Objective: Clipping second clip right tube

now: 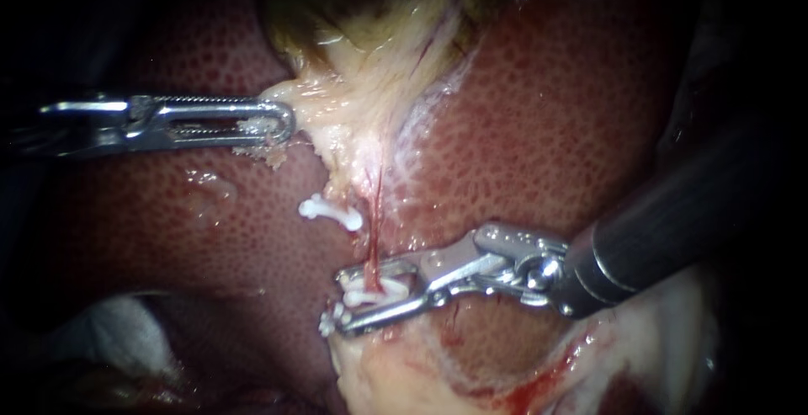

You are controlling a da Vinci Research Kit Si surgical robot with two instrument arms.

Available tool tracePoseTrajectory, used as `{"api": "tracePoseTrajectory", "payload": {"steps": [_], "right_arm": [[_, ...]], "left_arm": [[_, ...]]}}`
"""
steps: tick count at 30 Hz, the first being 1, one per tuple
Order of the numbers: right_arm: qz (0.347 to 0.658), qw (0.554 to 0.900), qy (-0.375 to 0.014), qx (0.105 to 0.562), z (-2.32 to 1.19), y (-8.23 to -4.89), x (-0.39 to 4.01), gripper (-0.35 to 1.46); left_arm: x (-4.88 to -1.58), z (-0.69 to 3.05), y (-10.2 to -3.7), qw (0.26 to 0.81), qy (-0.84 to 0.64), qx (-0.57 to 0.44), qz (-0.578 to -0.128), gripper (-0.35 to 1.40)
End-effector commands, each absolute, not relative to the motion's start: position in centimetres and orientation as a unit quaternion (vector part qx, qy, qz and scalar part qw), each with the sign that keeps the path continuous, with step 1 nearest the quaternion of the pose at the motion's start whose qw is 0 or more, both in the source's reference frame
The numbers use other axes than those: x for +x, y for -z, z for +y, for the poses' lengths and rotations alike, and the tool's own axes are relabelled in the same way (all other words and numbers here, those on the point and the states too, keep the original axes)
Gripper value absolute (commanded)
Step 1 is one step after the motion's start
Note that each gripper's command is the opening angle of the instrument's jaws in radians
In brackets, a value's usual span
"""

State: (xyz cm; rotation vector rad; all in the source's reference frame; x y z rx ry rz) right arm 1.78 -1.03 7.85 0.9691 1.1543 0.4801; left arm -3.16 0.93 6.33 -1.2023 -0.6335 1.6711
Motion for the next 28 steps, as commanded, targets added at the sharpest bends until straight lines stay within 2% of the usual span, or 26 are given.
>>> {"api": "tracePoseTrajectory", "payload": {"steps": [1, 3, 4, 9, 28], "right_arm": [[0.518, 0.703, -0.219, 0.436, -1.03, -7.86, 1.76, 0.10], [0.511, 0.699, -0.229, 0.444, -1.02, -7.87, 1.74, -0.15], [0.507, 0.697, -0.234, 0.449, -1.02, -7.88, 1.72, -0.34], [0.495, 0.689, -0.257, 0.462, -0.98, -7.90, 1.68, -0.35], [0.495, 0.689, -0.255, 0.463, -1.01, -7.87, 1.65, -0.35]], "left_arm": [[-3.16, 0.93, -6.33, 0.474, -0.683, -0.491, -0.259, -0.35], [-3.16, 0.93, -6.33, 0.474, -0.683, -0.491, -0.259, -0.35], [-3.16, 0.93, -6.33, 0.474, -0.683, -0.491, -0.259, -0.35], [-3.16, 0.93, -6.33, 0.474, -0.683, -0.491, -0.259, -0.35], [-3.16, 0.93, -6.33, 0.474, -0.684, -0.490, -0.259, -0.35]]}}
